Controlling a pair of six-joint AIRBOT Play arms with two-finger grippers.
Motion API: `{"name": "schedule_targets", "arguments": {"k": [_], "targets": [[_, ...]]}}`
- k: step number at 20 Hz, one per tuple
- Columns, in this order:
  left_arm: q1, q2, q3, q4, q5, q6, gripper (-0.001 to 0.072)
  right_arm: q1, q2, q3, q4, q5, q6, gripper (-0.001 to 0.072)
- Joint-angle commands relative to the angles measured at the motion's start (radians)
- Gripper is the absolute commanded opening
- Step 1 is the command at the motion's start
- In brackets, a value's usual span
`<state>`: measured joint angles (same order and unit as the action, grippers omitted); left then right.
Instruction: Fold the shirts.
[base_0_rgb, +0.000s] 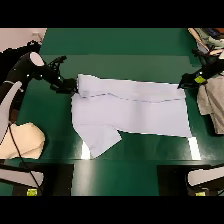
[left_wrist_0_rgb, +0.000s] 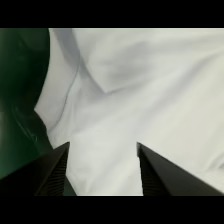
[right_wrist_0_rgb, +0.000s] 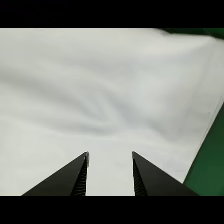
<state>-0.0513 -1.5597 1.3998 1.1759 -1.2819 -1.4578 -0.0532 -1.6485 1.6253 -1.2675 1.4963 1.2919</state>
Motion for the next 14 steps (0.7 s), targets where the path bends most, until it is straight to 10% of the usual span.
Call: {"name": "schedule_targets", "arguments": {"k": [1,14], "targets": [[0.000,0.164,-0.204,0.021,0.006,-0.018,0.0488,-0.048,0.154,-0.172,0.017,-0.013,0.000,0.0330],[-0.035,0.580,-0.968,-0.388,0.226,0.026,0.0487,-0.096,0.538,-0.591,0.045,-0.180,0.000,0.0329]]}}
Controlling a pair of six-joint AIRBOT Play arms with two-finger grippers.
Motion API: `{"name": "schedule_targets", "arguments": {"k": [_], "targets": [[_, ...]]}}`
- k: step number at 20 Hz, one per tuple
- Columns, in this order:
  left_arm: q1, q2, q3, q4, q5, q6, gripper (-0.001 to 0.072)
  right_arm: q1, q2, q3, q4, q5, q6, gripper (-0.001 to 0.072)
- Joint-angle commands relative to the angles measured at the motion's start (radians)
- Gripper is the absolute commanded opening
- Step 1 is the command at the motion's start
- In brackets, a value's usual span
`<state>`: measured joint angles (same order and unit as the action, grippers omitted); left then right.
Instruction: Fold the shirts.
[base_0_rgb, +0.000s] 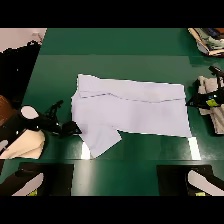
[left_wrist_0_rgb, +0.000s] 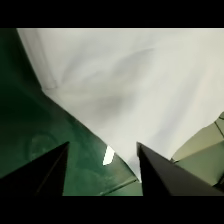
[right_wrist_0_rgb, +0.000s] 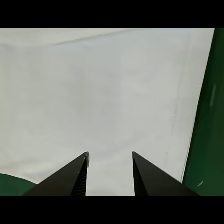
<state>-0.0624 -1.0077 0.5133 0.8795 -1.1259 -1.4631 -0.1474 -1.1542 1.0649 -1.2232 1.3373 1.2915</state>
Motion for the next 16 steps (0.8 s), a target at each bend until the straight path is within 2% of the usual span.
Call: {"name": "schedule_targets", "arguments": {"k": [1,5,6,7,10,13,14,15,16], "targets": [[-0.059,0.027,-0.085,-0.091,0.114,0.030,0.0487,-0.002,0.051,-0.030,0.001,-0.020,0.000,0.0329],[-0.181,0.027,-0.086,-0.098,0.299,-0.035,0.0470,-0.002,0.063,-0.030,0.001,0.015,0.000,0.0330],[-0.187,0.027,-0.086,-0.098,0.307,-0.041,0.0289,-0.002,0.063,-0.031,-0.003,0.034,0.000,0.0329],[-0.187,0.027,-0.084,-0.099,0.305,-0.040,0.0044,-0.003,0.063,-0.031,-0.013,0.051,0.000,0.0329],[-0.187,0.027,-0.068,-0.098,0.261,-0.038,0.0024,-0.050,0.075,-0.066,-0.035,0.084,0.001,0.0329],[-0.187,0.027,-0.038,-0.098,0.225,-0.021,0.0024,-0.196,0.113,-0.220,-0.066,0.076,0.000,0.0330],[-0.187,0.027,-0.029,-0.099,0.226,-0.021,0.0023,-0.257,0.119,-0.276,-0.063,0.076,0.001,0.0414],[-0.187,0.027,-0.021,-0.098,0.229,-0.020,0.0023,-0.328,0.116,-0.333,-0.053,0.076,0.001,0.0566],[-0.187,0.027,-0.014,-0.099,0.233,-0.020,0.0024,-0.393,0.106,-0.384,-0.041,0.075,0.001,0.0575]]}}
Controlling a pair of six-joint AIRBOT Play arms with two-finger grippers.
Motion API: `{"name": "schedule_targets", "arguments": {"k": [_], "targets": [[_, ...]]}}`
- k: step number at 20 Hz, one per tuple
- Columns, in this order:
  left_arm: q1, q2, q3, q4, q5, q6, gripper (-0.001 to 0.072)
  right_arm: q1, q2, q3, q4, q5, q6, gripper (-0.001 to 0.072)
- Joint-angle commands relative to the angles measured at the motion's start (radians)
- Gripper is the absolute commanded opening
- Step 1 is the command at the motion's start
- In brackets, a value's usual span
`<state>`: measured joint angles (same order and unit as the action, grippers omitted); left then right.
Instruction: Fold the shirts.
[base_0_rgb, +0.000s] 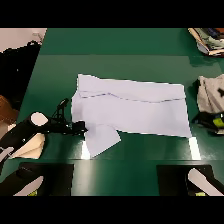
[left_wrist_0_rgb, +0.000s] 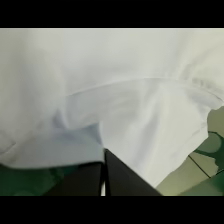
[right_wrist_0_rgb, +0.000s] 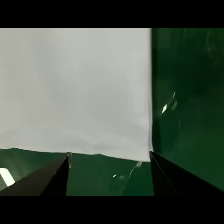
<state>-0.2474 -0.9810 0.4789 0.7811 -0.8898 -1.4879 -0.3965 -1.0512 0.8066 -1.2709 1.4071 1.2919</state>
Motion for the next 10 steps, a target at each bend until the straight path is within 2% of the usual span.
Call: {"name": "schedule_targets", "arguments": {"k": [1,2,3,8,10], "targets": [[-0.002,0.001,0.024,-0.001,0.003,0.005,0.0023,-0.197,-0.015,-0.166,0.027,0.005,0.000,0.0572],[-0.002,0.001,0.024,-0.001,0.011,0.004,0.0024,-0.240,-0.036,-0.201,0.054,0.000,0.000,0.0546],[-0.002,0.001,0.024,-0.001,0.015,0.004,0.0024,-0.270,-0.058,-0.232,0.084,-0.019,-0.016,0.0454],[-0.002,0.001,0.024,0.000,0.019,0.004,0.0024,-0.216,-0.122,-0.262,0.220,-0.152,-0.043,0.0427],[-0.002,0.001,0.024,0.004,0.012,0.004,0.0023,-0.153,-0.121,-0.261,0.229,-0.195,-0.045,0.0193]]}}
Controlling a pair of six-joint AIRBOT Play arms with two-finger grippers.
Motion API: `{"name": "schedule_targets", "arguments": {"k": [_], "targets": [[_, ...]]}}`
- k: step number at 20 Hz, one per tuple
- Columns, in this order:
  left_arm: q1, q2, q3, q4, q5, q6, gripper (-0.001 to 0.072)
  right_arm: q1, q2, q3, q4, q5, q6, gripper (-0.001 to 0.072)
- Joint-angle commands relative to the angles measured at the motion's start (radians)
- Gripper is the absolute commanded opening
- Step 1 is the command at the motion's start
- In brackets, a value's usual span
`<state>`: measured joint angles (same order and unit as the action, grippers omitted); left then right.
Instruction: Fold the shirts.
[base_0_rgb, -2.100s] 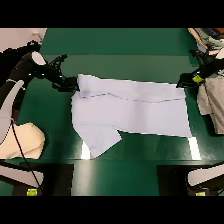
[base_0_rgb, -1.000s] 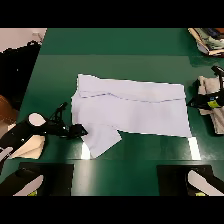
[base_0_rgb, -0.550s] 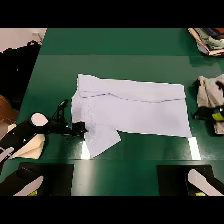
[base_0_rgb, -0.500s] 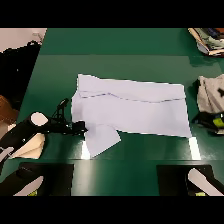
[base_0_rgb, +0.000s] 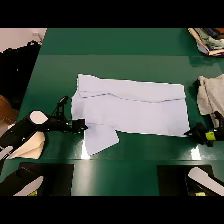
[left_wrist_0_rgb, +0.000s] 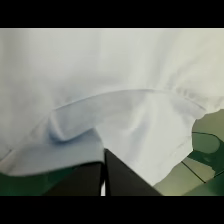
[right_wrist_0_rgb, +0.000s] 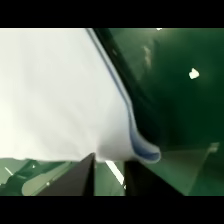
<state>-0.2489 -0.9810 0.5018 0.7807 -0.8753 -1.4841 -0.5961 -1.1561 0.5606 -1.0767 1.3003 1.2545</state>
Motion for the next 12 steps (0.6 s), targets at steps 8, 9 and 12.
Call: {"name": "schedule_targets", "arguments": {"k": [8,9,12], "targets": [[-0.001,0.168,0.084,0.254,-0.204,-0.149,0.0021,0.170,0.207,0.120,-0.093,0.043,-0.024,0.0012],[-0.001,0.215,0.084,0.268,-0.254,-0.171,0.0021,0.182,0.243,0.140,-0.112,0.072,-0.024,0.0012],[-0.001,0.353,0.084,0.264,-0.453,-0.235,0.0021,0.203,0.372,0.169,-0.170,0.171,-0.021,0.0012]]}}
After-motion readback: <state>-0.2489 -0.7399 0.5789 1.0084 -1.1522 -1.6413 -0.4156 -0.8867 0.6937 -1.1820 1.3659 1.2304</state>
